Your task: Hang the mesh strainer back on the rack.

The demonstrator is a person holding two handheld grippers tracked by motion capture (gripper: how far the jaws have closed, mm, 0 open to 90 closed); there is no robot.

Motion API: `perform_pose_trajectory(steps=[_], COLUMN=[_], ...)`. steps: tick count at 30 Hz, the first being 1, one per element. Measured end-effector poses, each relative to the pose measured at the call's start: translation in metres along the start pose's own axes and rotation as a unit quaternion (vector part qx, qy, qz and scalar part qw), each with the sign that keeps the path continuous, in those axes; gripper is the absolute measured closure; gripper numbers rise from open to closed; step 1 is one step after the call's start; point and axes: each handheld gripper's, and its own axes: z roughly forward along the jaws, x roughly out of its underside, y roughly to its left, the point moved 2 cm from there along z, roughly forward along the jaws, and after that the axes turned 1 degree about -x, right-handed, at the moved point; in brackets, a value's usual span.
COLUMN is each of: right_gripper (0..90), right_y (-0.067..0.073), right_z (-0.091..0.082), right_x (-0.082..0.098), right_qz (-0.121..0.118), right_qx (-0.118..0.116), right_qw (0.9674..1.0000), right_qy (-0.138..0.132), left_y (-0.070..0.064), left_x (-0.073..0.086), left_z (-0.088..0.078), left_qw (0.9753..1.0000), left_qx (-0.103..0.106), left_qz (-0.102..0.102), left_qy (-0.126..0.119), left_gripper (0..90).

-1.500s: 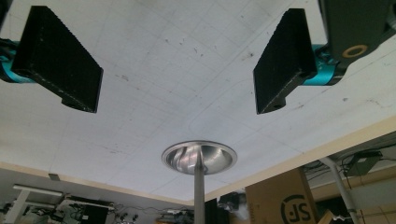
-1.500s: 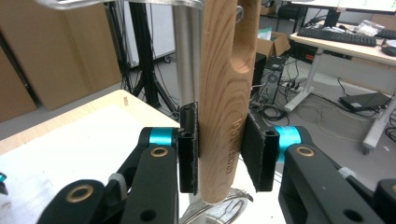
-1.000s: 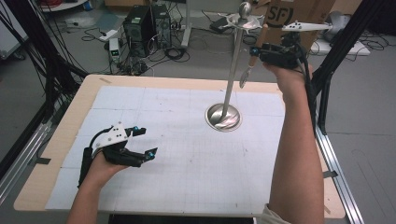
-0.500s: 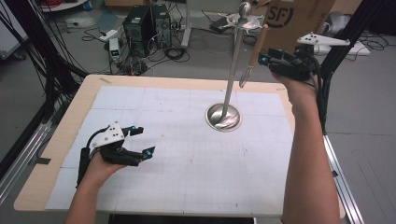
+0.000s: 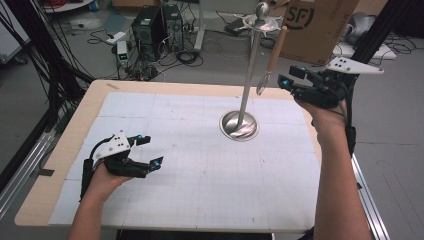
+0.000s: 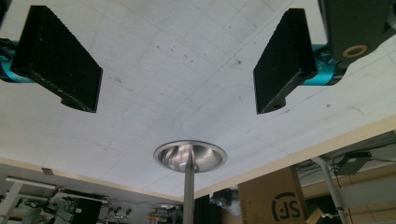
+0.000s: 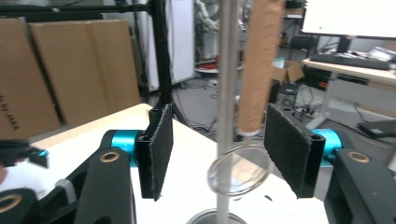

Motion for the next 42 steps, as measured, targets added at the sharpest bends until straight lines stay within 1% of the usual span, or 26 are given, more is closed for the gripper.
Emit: perform_pose_trajectory(steps=[2, 4, 7, 10, 14, 18, 21, 26, 30, 34, 38, 42], right_gripper=[40.9, 40.6, 40.2, 38.8, 38.5, 38.0, 35.8, 34.6, 33.8, 32.8, 31.0, 30.9], right_y=[0.006, 0.011, 0.019, 0.025, 0.033, 0.039, 0.041, 0.042, 0.045, 0.048, 0.053, 0.057], right_z=[-0.001, -0.001, 0.000, 0.000, -0.002, -0.004, -0.005, -0.007, -0.009, -0.009, -0.009, -0.011], right_x=[0.004, 0.008, 0.017, 0.026, 0.040, 0.052, 0.061, 0.079, 0.094, 0.110, 0.124, 0.137], right_qz=[0.000, -0.007, -0.013, -0.017, -0.012, -0.010, -0.004, 0.004, 0.004, 0.015, 0.013, 0.013], right_qx=[-0.009, -0.019, -0.030, -0.038, -0.052, -0.064, -0.066, -0.060, -0.057, -0.059, -0.056, -0.055], right_qw=[1.0000, 0.9998, 0.9995, 0.9991, 0.9985, 0.9979, 0.9978, 0.9982, 0.9984, 0.9982, 0.9983, 0.9983], right_qy=[0.000, -0.004, 0.002, 0.006, 0.007, -0.003, -0.008, -0.004, -0.003, 0.001, 0.010, 0.012], left_y=[0.001, 0.002, 0.003, 0.004, 0.004, 0.005, 0.005, 0.005, 0.007, 0.006, 0.006, 0.006], left_x=[0.000, 0.001, 0.002, 0.002, 0.003, 0.004, 0.004, 0.004, 0.005, 0.005, 0.005, 0.005], left_z=[-0.001, -0.002, -0.003, -0.004, -0.005, -0.006, -0.007, -0.008, -0.010, -0.010, -0.009, -0.010], left_qw=[1.0000, 1.0000, 1.0000, 1.0000, 1.0000, 0.9999, 1.0000, 0.9999, 0.9999, 0.9999, 0.9999, 1.0000], left_qx=[-0.004, -0.004, -0.006, -0.005, -0.007, -0.009, -0.009, -0.010, -0.009, -0.010, -0.009, -0.007], left_qz=[-0.002, -0.002, -0.005, -0.002, -0.003, -0.005, -0.004, -0.007, -0.008, -0.009, -0.007, -0.006], left_qy=[0.000, -0.001, 0.000, 0.002, 0.003, 0.002, 0.002, 0.001, -0.001, -0.001, -0.001, -0.001], left_gripper=[16.2, 16.2, 16.2, 16.2, 16.2, 16.1, 16.1, 16.1, 16.2, 16.1, 16.1, 16.1])
